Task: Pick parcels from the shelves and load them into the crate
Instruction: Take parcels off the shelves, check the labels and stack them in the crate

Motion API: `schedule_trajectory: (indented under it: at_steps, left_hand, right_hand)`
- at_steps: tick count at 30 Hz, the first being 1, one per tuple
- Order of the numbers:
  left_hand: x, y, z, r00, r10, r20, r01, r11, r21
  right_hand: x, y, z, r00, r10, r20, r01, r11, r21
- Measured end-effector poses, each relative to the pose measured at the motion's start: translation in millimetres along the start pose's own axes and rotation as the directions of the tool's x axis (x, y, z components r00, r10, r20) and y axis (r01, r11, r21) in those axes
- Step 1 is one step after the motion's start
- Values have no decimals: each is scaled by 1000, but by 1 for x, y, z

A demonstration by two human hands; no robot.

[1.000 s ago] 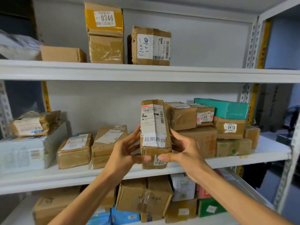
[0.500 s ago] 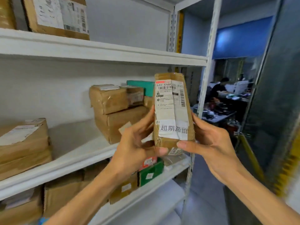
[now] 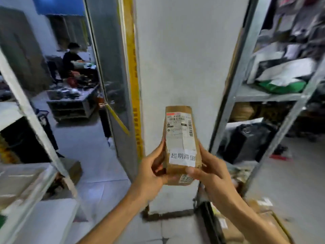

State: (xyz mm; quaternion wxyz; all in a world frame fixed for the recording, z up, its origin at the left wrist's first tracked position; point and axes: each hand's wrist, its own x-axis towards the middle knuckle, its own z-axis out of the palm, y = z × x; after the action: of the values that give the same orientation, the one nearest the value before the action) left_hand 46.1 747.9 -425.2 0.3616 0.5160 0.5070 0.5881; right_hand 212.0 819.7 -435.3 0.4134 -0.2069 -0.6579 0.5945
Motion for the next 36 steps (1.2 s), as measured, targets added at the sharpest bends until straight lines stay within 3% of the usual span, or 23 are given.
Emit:
schedule_trajectory:
  at_steps: [5, 9, 16, 20, 30, 36]
  left_hand:
    - [54, -48, 68, 968, -88, 233, 94, 995, -14]
    - [91, -75, 118, 899, -118, 422, 125, 992, 12]
    - [159, -127, 196, 695, -163, 701, 209, 978, 21]
    - [202, -155, 238, 538, -129, 833, 190, 981, 29]
    - [270, -201, 336, 276, -191, 942, 238, 963, 125]
    - [282, -236, 416, 180, -252, 951, 289, 937, 194]
  right_hand:
    - [-21, 25, -69, 971, 71, -227, -83, 996, -43]
    - [-41, 40, -112, 898, 115, -425, -128, 992, -2]
    - [-49, 68, -170, 660, 140, -738, -186, 982, 20]
    - [-42, 83, -199, 516, 118, -849, -182, 983, 26]
    - [-36, 119, -277, 256, 146, -955, -211, 973, 92]
    - [-60, 145, -342, 135, 173, -976, -238, 961, 138]
